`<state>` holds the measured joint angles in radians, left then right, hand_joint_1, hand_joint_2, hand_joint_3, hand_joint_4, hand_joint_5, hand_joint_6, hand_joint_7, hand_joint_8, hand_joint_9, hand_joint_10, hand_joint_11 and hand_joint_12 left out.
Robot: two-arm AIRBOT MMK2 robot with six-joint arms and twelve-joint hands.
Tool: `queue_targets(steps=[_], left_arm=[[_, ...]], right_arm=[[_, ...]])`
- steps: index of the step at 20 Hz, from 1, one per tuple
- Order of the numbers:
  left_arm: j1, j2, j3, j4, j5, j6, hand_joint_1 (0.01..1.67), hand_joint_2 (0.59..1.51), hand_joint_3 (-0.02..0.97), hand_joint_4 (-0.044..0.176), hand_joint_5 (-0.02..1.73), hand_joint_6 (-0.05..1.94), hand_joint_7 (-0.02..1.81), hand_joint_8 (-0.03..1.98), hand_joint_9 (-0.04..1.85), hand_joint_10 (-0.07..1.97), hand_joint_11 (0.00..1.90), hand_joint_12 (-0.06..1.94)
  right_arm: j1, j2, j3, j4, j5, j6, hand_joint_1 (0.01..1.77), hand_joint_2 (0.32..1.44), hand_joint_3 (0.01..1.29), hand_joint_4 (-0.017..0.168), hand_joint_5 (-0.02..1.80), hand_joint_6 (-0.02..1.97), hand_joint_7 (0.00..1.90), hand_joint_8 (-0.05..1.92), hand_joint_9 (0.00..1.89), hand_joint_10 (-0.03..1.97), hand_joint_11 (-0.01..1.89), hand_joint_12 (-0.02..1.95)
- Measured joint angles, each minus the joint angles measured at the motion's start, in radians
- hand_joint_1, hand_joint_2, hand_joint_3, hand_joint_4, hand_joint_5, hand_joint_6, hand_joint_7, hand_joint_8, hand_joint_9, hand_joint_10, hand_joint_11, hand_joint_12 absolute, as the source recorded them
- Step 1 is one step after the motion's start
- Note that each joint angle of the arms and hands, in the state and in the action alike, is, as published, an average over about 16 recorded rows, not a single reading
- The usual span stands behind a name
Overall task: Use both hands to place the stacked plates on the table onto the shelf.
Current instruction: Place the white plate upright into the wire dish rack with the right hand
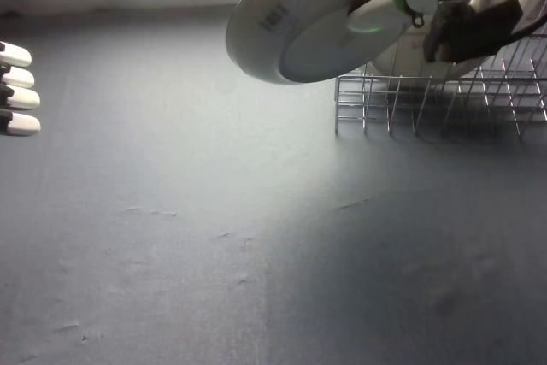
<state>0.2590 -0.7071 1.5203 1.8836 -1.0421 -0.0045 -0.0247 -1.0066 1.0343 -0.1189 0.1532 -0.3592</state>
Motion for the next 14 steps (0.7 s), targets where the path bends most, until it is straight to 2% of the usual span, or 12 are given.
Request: queue_targets(steps=[7, 14], left_arm=[[0.003, 0.004, -0.002, -0.009, -0.007, -0.01, 0.01, 1.016, 0.011, 0.002, 0.02, 0.02, 0.01, -0.01, 0.02, 0.01, 0.01, 0.01], [-0.009, 0.009, -0.023, -0.008, -0.023, -0.062, 0.01, 1.016, 0.011, 0.002, 0.02, 0.02, 0.01, -0.01, 0.02, 0.01, 0.01, 0.01]], right_arm=[[0.028, 0.007, 0.023, 0.065, -0.065, 0.011, 1.37, 0.94, 0.01, -0.008, 1.02, 0.83, 1.16, 0.59, 1.1, 0.86, 0.97, 0.89], [0.039, 0.021, 0.045, 0.115, -0.113, 0.023, 1.37, 0.94, 0.01, -0.007, 1.03, 0.83, 1.16, 0.59, 1.08, 0.87, 0.96, 0.9]])
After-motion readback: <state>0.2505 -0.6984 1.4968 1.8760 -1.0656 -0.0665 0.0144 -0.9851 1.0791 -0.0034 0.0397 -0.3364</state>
